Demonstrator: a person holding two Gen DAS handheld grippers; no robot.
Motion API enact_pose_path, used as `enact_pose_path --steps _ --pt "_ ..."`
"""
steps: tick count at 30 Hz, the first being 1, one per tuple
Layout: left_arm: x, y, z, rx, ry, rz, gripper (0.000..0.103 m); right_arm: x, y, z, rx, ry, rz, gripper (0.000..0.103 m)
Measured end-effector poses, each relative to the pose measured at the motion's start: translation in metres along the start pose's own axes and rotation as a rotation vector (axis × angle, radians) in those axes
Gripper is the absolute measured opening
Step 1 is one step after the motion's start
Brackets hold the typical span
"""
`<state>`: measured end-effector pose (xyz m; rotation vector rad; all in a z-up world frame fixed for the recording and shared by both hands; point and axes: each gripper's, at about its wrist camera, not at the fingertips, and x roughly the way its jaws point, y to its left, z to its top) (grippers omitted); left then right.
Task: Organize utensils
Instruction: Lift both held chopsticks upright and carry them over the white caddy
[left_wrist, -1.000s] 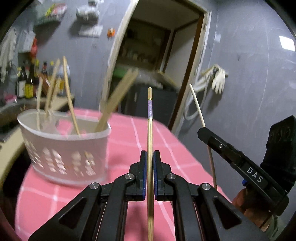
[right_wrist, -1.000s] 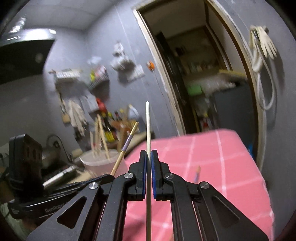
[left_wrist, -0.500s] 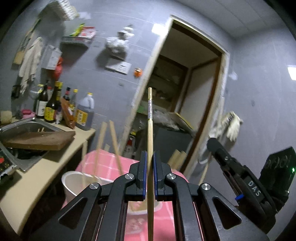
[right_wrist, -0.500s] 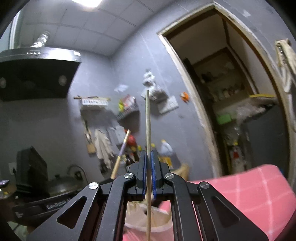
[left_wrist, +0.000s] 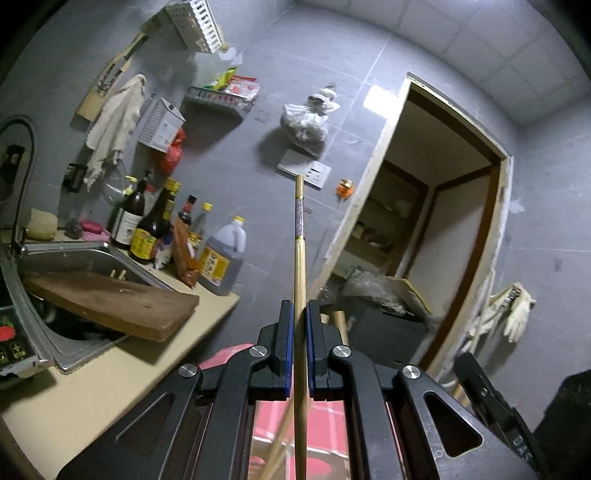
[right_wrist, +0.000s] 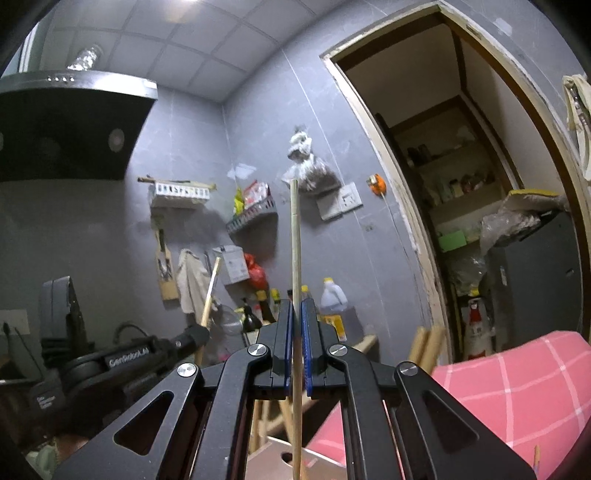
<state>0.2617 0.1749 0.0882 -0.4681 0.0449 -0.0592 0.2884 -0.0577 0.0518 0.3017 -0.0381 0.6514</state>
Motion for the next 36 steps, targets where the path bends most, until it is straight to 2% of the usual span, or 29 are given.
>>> enact_pose_path --steps 6,19,27,36 --pt "0.007 0.007 -0.021 -0.004 -0.027 0.054 0.004 0.002 -0.001 -0.016 -0.035 0.029 -0.024 0.003" --pt "0.009 0.003 -0.048 0.047 -0.002 0.064 0.004 0.005 0.007 -0.035 -0.087 0.07 -0.054 0.003" --pt "0.01 0.002 -0.056 0.05 0.007 0.048 0.005 0.01 0.004 -0.041 -0.088 0.097 -0.062 0.003" --pt "0.006 0.011 -0.055 -0.01 0.01 0.02 0.005 0.012 0.004 -0.045 -0.088 0.119 -0.058 0.003"
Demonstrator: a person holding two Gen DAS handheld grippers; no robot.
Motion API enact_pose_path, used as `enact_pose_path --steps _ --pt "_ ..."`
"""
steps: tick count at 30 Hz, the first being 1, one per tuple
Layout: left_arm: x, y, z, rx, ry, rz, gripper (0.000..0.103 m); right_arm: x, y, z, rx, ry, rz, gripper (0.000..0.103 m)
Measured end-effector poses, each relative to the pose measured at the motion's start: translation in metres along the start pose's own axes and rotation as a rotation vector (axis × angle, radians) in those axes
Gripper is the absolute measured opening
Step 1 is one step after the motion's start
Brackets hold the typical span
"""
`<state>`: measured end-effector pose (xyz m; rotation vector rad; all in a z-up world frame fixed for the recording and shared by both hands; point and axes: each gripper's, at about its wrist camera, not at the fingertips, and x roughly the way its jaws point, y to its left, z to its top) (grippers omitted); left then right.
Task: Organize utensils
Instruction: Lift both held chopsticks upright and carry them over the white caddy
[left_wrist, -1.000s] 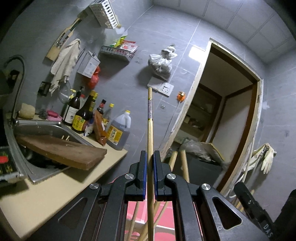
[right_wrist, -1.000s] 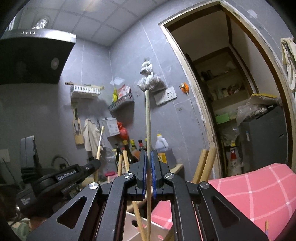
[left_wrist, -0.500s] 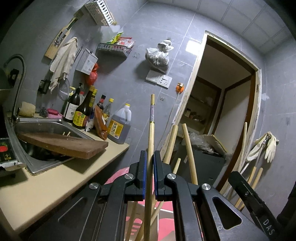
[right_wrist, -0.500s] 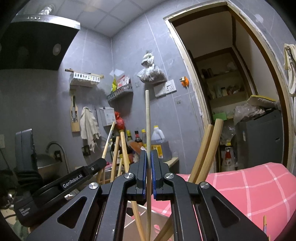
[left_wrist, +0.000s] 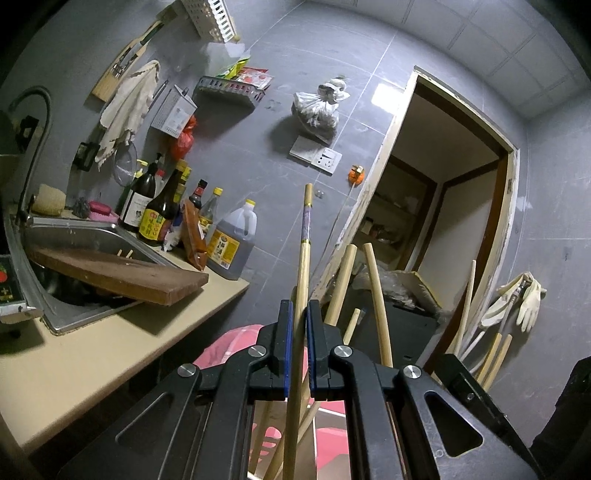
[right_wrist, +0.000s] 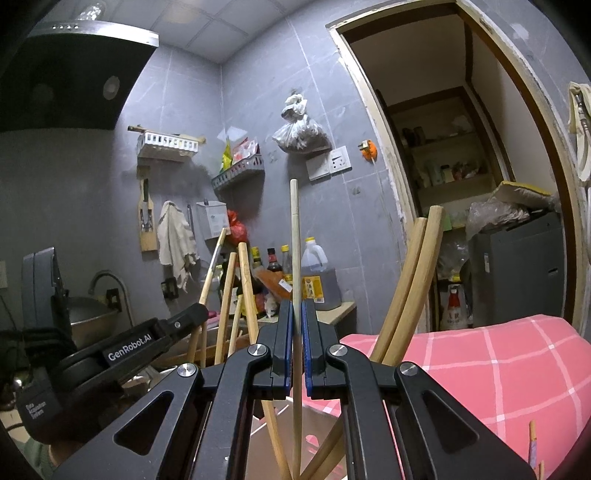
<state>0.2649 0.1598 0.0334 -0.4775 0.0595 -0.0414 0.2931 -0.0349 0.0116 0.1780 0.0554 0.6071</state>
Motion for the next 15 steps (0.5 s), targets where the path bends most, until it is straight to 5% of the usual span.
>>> enact_pose_path --steps 15 --pt "-0.0055 -0.0032 -0.0082 0.067 0.018 0.03 0.005 0.0014 0.0018 -0.0045 -0.003 0.022 0.005 0.004"
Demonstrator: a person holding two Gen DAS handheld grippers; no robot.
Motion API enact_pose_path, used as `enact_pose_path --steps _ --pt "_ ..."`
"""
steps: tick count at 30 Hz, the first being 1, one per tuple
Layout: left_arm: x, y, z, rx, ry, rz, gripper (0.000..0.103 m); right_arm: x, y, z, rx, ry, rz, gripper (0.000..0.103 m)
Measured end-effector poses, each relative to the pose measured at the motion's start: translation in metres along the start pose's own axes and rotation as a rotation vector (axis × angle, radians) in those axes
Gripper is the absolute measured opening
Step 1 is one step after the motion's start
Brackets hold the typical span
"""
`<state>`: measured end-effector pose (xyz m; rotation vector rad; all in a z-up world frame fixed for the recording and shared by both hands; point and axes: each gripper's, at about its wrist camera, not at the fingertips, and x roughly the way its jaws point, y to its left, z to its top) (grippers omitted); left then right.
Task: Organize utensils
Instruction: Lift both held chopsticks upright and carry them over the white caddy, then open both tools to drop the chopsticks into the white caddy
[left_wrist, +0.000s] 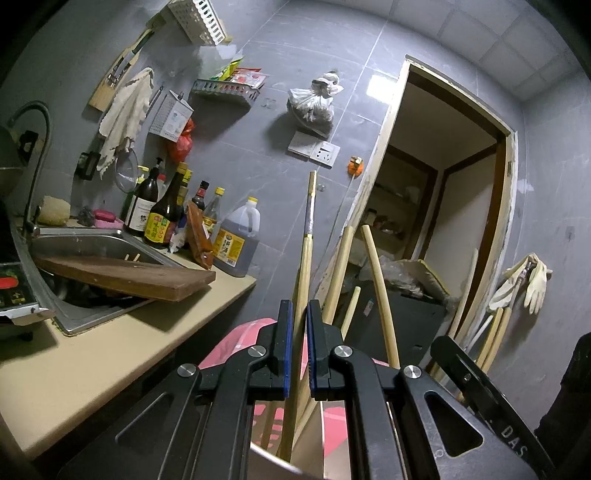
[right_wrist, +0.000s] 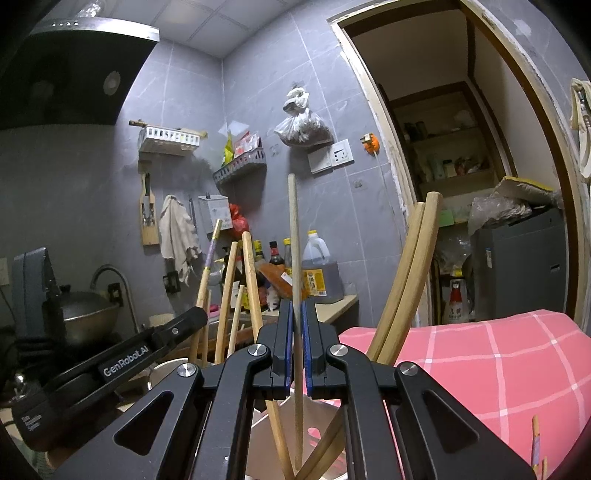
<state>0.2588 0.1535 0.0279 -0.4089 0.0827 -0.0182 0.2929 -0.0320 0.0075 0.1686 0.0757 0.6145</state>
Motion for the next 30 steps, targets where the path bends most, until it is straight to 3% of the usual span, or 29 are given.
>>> enact_pose_path --steps 9,18,20,22,30 --pt "-0.004 -0.008 -0.011 0.05 0.049 0.011 0.006 0.001 0.003 -0.004 -0.016 0.021 -0.002 0.004" --pt "-0.012 -0.008 -0.016 0.051 0.078 0.003 0.006 -0.006 0.01 -0.003 -0.056 -0.011 -0.023 0.008" --pt "-0.013 -0.008 -0.016 0.046 0.081 -0.001 0.007 -0.011 0.012 -0.001 -0.07 -0.032 -0.027 0.011" --pt "-0.015 -0.007 -0.015 0.042 0.081 -0.005 0.007 -0.014 0.014 -0.001 -0.074 -0.045 -0.028 0.022" --pt "-0.02 -0.008 -0.013 0.039 0.075 -0.006 0.007 -0.026 0.016 0.004 -0.086 -0.077 -0.047 0.022"
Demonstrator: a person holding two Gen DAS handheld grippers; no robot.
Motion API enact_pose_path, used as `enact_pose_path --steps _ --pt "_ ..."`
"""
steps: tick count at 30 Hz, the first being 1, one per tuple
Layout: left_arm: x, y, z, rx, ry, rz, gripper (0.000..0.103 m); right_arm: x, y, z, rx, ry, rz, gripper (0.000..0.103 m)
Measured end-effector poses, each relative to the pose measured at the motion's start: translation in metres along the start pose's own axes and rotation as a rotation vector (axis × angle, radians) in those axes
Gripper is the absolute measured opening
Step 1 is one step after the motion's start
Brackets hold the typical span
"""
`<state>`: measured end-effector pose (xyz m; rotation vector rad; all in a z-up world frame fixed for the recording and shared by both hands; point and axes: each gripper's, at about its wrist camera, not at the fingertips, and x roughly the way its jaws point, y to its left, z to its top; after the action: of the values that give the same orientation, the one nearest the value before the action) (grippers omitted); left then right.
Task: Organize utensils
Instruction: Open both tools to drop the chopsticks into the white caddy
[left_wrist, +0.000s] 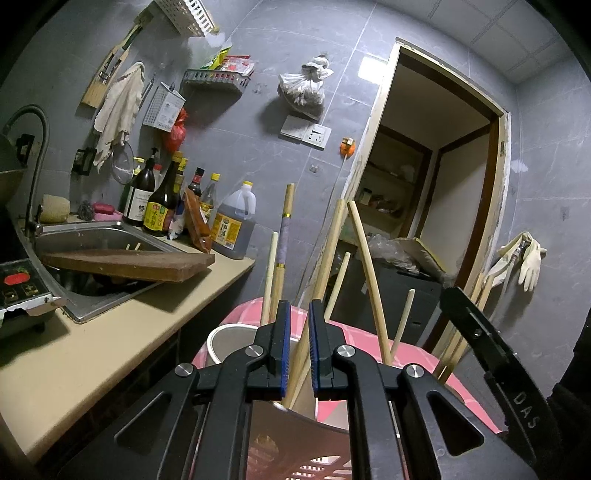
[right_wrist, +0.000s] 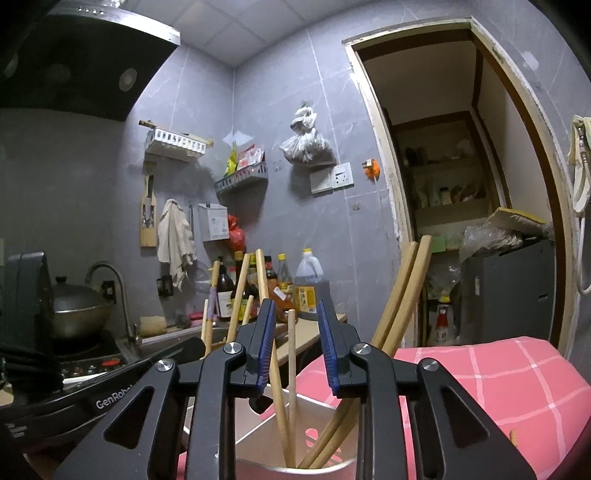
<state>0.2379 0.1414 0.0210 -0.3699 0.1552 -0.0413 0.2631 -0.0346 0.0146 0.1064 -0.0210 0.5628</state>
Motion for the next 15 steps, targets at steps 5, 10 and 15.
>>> enact_pose_path --steps 5,10,15 --pt "-0.006 -0.005 0.006 0.013 -0.006 0.015 0.013 -0.012 -0.004 0.009 0.012 -0.012 -0.012 0.029" --pt "-0.014 -0.015 0.008 0.05 0.003 0.022 0.024 -0.028 -0.012 0.018 0.024 -0.011 -0.038 0.039" --pt "-0.025 -0.029 0.008 0.087 0.005 0.017 0.039 -0.047 -0.024 0.029 0.027 -0.01 -0.072 0.051"
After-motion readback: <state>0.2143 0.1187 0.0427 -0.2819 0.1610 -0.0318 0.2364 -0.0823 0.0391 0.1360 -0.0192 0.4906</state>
